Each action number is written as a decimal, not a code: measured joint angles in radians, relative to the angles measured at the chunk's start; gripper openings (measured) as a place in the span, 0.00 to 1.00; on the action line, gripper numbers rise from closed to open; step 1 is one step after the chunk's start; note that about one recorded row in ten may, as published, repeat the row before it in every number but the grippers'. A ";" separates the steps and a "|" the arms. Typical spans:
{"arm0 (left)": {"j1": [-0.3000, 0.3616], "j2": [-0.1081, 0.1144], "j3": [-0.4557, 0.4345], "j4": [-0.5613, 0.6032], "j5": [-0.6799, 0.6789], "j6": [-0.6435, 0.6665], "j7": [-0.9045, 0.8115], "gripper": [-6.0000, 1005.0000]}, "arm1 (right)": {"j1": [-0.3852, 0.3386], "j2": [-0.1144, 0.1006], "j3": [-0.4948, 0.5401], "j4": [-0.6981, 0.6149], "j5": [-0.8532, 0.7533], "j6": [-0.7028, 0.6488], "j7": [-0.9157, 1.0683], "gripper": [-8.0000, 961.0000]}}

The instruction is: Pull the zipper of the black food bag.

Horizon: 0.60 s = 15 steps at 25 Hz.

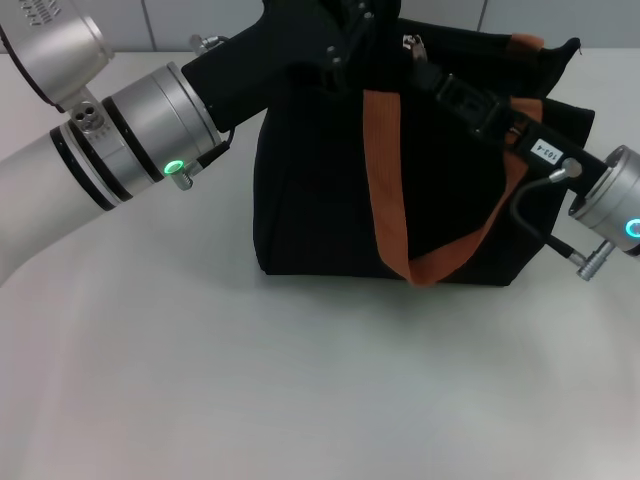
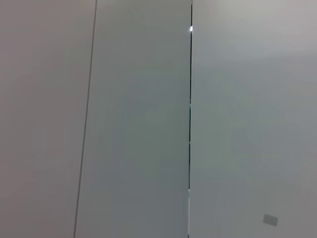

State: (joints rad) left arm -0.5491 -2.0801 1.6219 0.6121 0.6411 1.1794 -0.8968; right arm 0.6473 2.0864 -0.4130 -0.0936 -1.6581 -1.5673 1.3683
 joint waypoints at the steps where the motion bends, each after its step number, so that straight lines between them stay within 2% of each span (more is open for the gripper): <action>1: 0.000 0.000 0.000 0.000 0.000 0.000 0.000 0.11 | -0.002 0.000 0.003 -0.001 0.000 0.000 0.000 0.01; 15: -0.001 0.000 -0.003 -0.002 0.000 -0.002 0.001 0.11 | -0.006 -0.003 -0.003 -0.014 -0.001 0.020 0.003 0.01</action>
State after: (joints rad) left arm -0.5505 -2.0801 1.6187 0.6103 0.6412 1.1774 -0.8958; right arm 0.6414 2.0835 -0.4158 -0.1073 -1.6594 -1.5468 1.3718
